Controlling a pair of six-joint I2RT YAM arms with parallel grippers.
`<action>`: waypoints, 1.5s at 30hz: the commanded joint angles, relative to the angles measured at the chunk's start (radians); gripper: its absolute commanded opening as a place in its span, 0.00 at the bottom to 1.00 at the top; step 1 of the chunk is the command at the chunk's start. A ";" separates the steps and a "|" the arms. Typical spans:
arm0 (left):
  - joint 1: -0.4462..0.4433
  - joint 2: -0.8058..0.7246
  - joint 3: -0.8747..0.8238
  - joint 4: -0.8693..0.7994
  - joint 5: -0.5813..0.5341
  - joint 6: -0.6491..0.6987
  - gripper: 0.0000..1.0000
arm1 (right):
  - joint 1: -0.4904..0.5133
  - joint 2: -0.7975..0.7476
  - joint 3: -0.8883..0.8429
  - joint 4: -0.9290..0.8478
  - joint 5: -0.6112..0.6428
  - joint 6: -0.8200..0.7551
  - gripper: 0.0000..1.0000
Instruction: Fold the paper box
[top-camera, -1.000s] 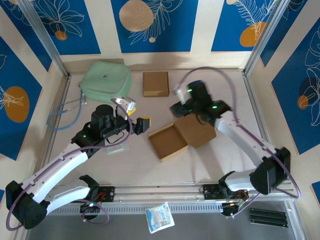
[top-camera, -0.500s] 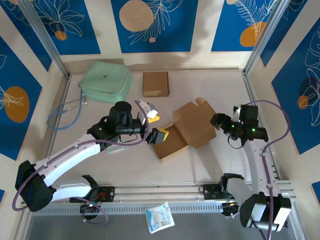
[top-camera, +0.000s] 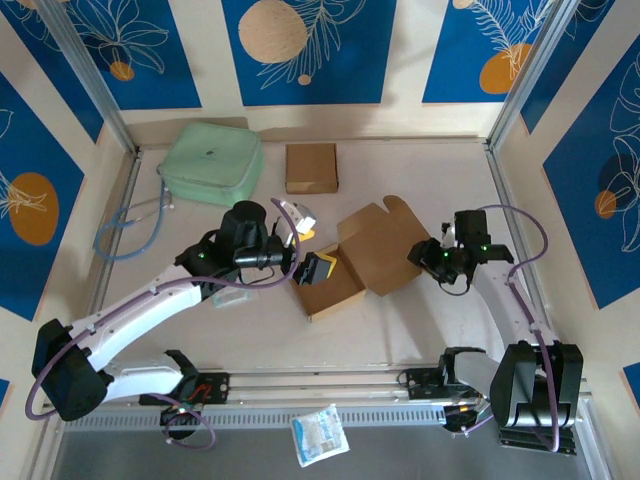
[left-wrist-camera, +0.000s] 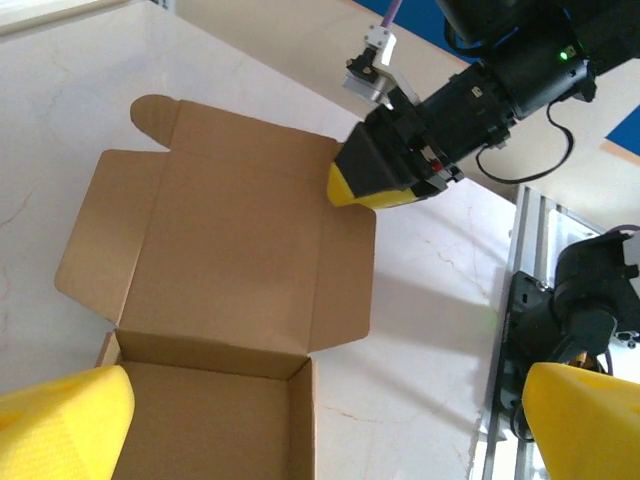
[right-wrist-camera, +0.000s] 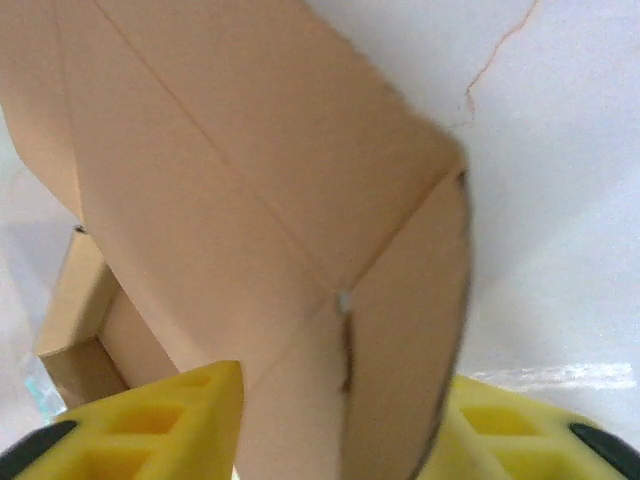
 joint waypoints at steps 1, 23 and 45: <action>-0.008 -0.006 0.038 -0.032 -0.054 -0.003 0.99 | 0.028 -0.011 -0.012 0.041 0.000 -0.001 0.31; 0.102 0.055 0.257 -0.383 -0.319 -0.113 0.99 | 0.286 0.092 0.301 0.001 -0.060 -0.577 0.01; 0.238 0.457 0.723 -0.891 0.040 0.351 1.00 | 0.534 0.122 0.312 0.118 0.150 -0.973 0.00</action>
